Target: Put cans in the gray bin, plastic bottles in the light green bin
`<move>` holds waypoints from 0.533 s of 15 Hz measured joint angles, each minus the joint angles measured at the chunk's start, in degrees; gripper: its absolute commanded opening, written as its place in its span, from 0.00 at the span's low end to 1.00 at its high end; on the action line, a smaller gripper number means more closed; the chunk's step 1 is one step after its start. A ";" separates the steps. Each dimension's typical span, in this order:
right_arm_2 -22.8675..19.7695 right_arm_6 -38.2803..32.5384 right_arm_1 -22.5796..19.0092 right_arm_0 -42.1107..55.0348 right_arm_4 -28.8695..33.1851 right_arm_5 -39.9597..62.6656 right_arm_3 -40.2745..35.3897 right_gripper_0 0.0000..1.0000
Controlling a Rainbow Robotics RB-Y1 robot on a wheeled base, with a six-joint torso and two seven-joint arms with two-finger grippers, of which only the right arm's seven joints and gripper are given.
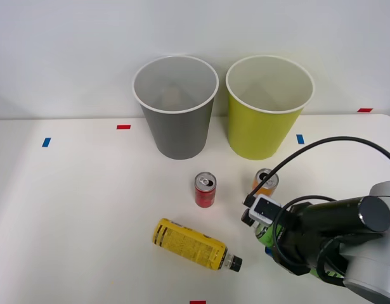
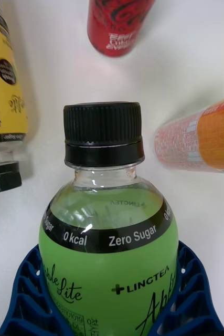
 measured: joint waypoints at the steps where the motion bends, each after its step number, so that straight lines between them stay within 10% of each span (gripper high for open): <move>1: -1.88 0.18 0.27 1.24 0.01 -0.25 -1.34 0.00; 8: -12.85 0.92 6.20 5.43 -0.07 -10.41 -3.90 0.00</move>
